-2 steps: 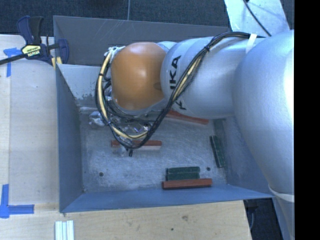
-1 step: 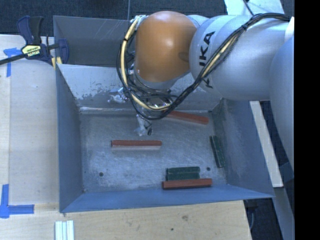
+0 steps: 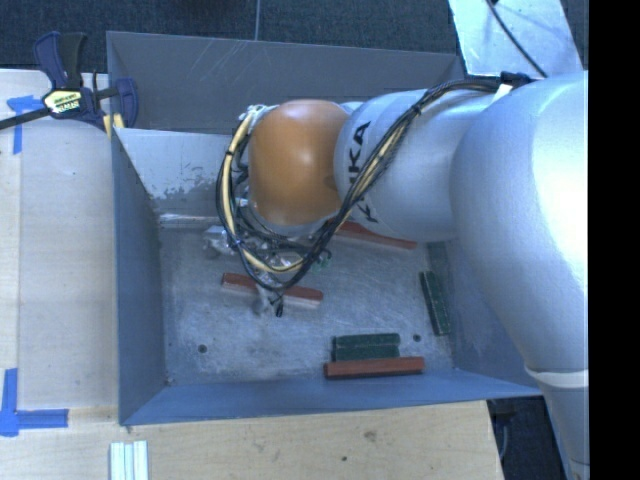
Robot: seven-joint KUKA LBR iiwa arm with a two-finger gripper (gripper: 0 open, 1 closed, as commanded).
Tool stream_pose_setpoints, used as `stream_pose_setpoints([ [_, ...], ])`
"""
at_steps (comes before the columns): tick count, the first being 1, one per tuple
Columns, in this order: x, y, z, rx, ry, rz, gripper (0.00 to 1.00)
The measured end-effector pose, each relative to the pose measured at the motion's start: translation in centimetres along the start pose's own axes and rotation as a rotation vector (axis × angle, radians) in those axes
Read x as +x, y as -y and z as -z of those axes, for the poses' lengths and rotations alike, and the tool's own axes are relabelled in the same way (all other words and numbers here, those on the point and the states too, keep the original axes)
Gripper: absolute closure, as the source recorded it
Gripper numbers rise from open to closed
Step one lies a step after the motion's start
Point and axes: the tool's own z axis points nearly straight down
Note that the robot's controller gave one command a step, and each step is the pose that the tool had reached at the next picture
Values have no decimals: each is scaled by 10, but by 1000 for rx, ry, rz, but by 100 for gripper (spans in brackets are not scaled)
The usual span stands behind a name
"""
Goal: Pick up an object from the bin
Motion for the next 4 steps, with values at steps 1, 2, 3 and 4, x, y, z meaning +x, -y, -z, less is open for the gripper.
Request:
stream_pose_setpoints([
  [1,-2,1,5,3,8,-3,100],
  [2,-2,1,5,3,7,-3,0],
  [3,36,64,15,6,5,44,0],
  [4,34,59,15,3,6,47,100],
])
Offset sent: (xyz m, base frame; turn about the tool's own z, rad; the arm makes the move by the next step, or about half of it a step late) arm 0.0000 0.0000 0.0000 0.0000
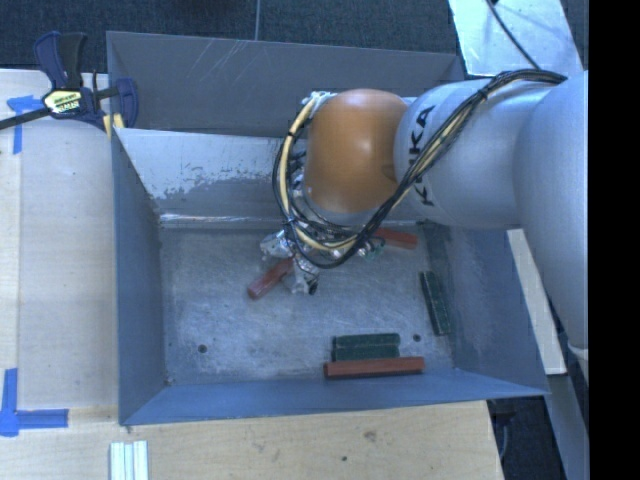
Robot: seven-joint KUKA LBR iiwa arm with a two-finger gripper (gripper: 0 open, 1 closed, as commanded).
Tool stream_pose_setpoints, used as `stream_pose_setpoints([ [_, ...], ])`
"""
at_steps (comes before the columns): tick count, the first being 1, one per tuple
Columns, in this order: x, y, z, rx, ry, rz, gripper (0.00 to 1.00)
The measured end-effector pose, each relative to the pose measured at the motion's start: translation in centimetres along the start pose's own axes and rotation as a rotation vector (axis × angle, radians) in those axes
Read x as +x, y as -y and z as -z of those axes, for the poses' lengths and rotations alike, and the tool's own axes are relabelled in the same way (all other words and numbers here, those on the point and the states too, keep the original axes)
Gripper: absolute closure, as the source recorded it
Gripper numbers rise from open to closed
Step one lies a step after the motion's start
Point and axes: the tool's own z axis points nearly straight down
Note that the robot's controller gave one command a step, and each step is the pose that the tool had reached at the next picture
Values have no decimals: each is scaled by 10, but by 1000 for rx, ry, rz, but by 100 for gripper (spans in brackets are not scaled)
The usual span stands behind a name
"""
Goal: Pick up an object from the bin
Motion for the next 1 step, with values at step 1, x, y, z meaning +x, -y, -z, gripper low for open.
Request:
stream_pose_setpoints([
  [1,-4,-11,154,6,11,15,100],
])
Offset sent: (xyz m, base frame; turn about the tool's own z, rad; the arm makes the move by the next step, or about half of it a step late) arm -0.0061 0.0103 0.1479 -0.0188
